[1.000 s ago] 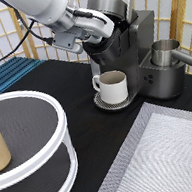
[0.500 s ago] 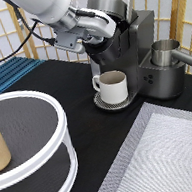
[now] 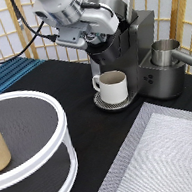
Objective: Make coffee
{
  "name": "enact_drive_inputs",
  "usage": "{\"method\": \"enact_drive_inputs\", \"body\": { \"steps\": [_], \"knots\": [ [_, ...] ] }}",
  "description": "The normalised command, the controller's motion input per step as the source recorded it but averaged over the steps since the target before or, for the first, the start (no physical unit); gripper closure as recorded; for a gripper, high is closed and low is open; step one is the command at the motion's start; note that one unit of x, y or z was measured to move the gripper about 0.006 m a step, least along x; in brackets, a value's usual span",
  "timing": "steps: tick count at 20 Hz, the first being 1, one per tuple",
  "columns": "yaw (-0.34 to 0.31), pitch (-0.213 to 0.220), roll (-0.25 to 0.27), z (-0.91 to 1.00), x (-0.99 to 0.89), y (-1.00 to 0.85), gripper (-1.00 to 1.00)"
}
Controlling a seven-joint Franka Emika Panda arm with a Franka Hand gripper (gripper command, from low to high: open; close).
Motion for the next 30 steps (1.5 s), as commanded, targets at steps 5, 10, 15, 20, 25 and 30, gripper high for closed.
{"method": "enact_drive_inputs", "body": {
  "steps": [5,10,15,20,25,30],
  "knots": [
    [0.0,-0.031,-0.149,0.27,-0.24,0.08,-1.0],
    [-0.013,-0.062,-0.079,0.06,-0.5,-0.45,-1.0],
    [-0.004,-0.069,-0.07,0.11,-0.34,-0.67,-1.0],
    [0.0,-0.042,-0.055,0.3,-0.25,-0.37,-1.0],
    [-0.05,-0.014,-0.126,0.93,-0.25,0.01,-1.0],
    [-0.047,-0.011,-0.177,1.0,0.22,0.74,-1.0]
  ]
}}
